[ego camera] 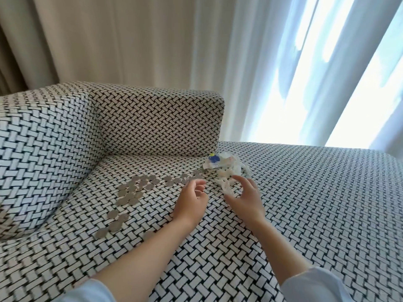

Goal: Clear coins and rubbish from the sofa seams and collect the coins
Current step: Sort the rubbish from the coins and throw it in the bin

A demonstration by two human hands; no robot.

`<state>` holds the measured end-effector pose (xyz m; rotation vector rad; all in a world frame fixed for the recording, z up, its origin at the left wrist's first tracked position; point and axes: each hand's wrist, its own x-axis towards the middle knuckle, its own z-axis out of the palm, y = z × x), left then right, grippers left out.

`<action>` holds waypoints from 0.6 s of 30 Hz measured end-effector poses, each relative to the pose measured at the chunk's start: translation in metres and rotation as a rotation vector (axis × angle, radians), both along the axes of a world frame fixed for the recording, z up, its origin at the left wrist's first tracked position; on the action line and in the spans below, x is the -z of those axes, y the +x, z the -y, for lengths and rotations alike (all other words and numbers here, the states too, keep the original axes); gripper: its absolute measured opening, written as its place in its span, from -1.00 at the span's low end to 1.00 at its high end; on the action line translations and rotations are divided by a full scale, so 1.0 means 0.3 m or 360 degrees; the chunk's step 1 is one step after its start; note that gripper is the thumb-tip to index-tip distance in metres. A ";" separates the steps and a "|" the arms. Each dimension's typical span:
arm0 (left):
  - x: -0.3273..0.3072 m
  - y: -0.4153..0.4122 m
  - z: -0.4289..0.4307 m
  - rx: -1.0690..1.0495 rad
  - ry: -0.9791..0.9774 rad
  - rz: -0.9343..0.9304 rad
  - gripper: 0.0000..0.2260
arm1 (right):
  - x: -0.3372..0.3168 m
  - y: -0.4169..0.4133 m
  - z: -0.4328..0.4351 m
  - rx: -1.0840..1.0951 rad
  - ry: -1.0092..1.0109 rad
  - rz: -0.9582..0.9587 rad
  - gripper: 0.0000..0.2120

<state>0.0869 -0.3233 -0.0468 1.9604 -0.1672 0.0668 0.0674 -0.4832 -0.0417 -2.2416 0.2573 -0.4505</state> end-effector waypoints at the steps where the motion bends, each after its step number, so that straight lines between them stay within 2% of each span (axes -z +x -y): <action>1: 0.010 0.018 0.015 -0.0031 0.0015 0.0027 -0.75 | 0.010 0.020 0.011 -0.0018 -0.0032 -0.0015 -0.37; 6: 0.059 0.086 0.063 -0.0110 0.0234 0.0289 -0.61 | 0.068 0.115 0.053 -0.0090 -0.0169 -0.0132 -0.12; 13: 0.072 0.245 0.106 -0.0216 0.0664 0.0833 -0.50 | 0.111 0.271 0.109 0.0013 -0.0517 -0.0150 -0.01; 16: 0.071 0.316 0.123 -0.0159 0.0791 0.0931 -0.42 | 0.110 0.333 0.125 -0.0060 -0.0553 -0.0178 0.08; 18: 0.075 0.363 0.131 -0.0039 0.0839 0.0919 -0.36 | 0.103 0.374 0.143 -0.0152 -0.0497 -0.0163 0.05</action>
